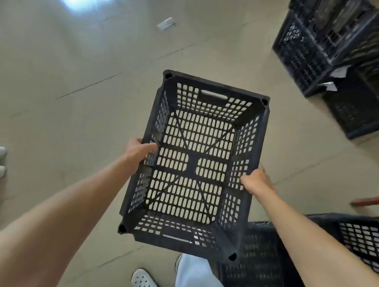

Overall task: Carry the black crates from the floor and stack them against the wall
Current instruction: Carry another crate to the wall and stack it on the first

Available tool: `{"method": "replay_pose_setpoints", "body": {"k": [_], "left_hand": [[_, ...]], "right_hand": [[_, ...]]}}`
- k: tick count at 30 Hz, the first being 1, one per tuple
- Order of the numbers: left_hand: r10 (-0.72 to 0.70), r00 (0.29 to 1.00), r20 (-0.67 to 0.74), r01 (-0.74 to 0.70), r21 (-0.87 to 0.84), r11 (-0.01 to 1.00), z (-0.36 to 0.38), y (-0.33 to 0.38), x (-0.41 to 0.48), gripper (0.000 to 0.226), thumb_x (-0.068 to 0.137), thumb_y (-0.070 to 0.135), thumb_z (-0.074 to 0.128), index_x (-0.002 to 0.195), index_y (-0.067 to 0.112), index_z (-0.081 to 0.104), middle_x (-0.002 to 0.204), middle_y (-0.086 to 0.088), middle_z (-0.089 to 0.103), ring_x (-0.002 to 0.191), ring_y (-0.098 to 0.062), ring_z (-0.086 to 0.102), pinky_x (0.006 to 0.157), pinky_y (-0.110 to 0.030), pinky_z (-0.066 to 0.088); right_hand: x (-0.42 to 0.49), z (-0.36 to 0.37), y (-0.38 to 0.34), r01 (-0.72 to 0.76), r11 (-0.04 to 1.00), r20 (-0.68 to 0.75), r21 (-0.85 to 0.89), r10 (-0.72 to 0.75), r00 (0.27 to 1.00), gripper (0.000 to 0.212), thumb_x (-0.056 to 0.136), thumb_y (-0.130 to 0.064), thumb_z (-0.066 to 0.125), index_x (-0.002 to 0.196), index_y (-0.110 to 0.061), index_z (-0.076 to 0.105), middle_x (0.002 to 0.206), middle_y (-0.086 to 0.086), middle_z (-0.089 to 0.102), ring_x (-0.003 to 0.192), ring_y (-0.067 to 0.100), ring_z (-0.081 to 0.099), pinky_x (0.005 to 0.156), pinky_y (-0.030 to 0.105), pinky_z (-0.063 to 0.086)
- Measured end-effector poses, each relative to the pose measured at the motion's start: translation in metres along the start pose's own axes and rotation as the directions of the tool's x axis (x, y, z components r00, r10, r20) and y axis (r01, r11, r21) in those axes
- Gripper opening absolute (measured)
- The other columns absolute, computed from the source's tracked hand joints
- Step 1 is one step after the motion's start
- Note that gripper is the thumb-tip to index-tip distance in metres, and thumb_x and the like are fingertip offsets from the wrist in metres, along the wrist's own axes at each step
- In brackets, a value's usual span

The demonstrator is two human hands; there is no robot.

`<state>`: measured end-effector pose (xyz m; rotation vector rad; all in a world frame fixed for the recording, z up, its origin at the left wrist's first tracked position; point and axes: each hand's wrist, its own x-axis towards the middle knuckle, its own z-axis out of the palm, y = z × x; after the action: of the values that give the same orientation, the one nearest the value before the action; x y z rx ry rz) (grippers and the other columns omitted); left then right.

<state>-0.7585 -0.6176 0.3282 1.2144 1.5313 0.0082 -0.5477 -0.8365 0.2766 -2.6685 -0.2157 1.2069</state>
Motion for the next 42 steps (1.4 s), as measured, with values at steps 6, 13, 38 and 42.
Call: {"method": "replay_pose_setpoints", "body": {"k": [6,13,38,42], "left_hand": [[-0.146,0.978,-0.146,0.109,-0.239,0.965,-0.120,-0.111,-0.067,0.050,0.069,0.019,0.079,0.111,-0.003,0.062,0.107,-0.017,0.070,0.095,-0.030,0.069,0.090,-0.043,0.055],[-0.272,0.906,-0.324,0.095,-0.471,0.877,-0.209,-0.225,-0.182,0.007,0.082,0.006,0.068,0.083,0.005,0.061,0.083,-0.012,0.066,0.066,-0.018,0.061,0.056,-0.025,0.046],[-0.931,0.310,-0.193,-0.323,-0.942,0.088,-0.297,-0.700,-0.562,0.066,0.052,0.025,0.082,0.113,0.008,0.063,0.109,-0.010,0.066,0.101,-0.029,0.063,0.092,-0.040,0.052],[-0.949,0.278,-0.149,-0.320,-0.946,0.055,-0.300,-0.776,-0.618,0.067,0.051,0.029,0.084,0.111,0.007,0.064,0.108,-0.012,0.070,0.096,-0.029,0.067,0.091,-0.042,0.054]], "right_hand": [[-0.097,0.053,-0.042,0.257,0.947,0.150,-0.191,-0.231,0.961,0.020,0.092,-0.015,0.050,0.105,0.000,0.056,0.099,0.013,0.056,0.077,0.025,0.052,0.060,0.025,0.038],[-0.199,0.128,-0.078,0.458,0.856,0.344,-0.240,-0.366,0.864,0.024,0.093,-0.021,0.051,0.106,-0.001,0.056,0.112,0.019,0.063,0.103,0.034,0.061,0.095,0.048,0.052],[-0.683,0.473,-0.091,0.953,-0.196,0.927,-0.232,-0.342,0.155,0.023,0.096,-0.014,0.047,0.105,0.004,0.056,0.101,0.018,0.064,0.090,0.030,0.066,0.071,0.035,0.056],[-0.759,0.539,-0.047,0.919,-0.347,0.965,-0.189,-0.237,0.109,0.018,0.096,-0.013,0.046,0.087,0.000,0.055,0.095,0.016,0.060,0.083,0.026,0.061,0.070,0.031,0.052]]}}
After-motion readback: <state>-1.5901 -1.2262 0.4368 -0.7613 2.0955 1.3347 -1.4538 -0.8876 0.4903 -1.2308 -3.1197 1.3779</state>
